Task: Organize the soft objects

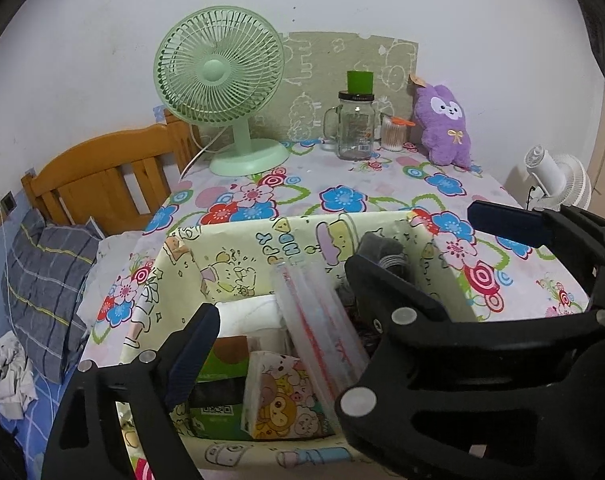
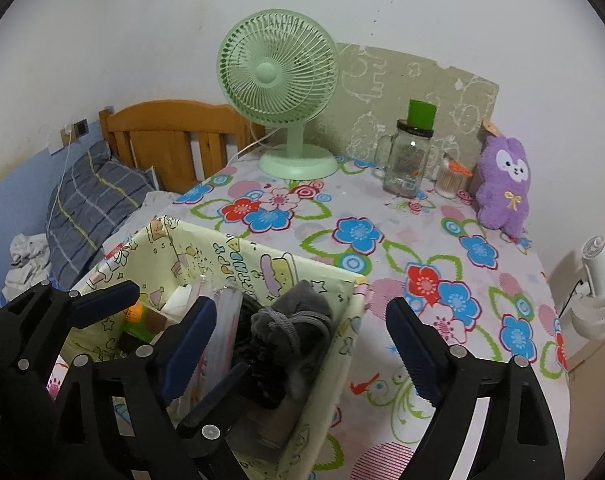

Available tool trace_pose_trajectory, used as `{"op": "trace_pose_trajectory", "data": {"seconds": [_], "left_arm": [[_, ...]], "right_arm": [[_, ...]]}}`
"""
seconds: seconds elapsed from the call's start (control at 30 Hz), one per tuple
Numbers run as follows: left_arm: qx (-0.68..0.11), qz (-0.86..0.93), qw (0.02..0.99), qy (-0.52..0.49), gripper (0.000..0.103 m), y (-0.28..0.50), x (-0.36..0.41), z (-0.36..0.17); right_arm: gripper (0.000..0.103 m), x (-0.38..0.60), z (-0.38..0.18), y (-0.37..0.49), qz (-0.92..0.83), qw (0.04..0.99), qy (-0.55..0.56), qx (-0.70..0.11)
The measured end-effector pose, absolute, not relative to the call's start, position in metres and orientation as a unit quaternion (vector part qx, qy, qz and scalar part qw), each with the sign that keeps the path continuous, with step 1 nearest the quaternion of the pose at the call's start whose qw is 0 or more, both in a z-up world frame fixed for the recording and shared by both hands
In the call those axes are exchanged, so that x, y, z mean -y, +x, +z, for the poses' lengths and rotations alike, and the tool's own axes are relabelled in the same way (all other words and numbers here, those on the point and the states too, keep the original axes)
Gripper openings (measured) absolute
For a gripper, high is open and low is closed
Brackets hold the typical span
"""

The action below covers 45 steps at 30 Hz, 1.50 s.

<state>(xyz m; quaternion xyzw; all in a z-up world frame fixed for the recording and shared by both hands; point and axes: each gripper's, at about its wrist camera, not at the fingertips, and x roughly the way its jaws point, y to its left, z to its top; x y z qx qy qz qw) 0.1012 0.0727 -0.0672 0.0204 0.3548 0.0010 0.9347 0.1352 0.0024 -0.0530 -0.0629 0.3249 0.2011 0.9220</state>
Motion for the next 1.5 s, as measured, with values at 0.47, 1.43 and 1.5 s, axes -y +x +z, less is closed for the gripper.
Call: {"op": "trace_pose_trajectory", "data": {"seconds": [0.47, 1.43, 1.5], "left_arm": [[-0.335, -0.008, 0.942, 0.026, 0.097, 0.085, -0.045, -0.053], [-0.287, -0.035, 0.957, 0.026, 0.103, 0.035, 0.021, -0.021], [-0.282, -0.034, 0.959, 0.026, 0.103, 0.032, 0.024, -0.017]], "right_arm": [[0.097, 0.042, -0.04, 0.108, 0.175, 0.937, -0.032, -0.302], [0.098, 0.192, -0.028, 0.03, 0.022, 0.962, 0.05, -0.268], [0.101, 0.199, -0.026, 0.025, 0.014, 0.964, 0.051, -0.262]]}}
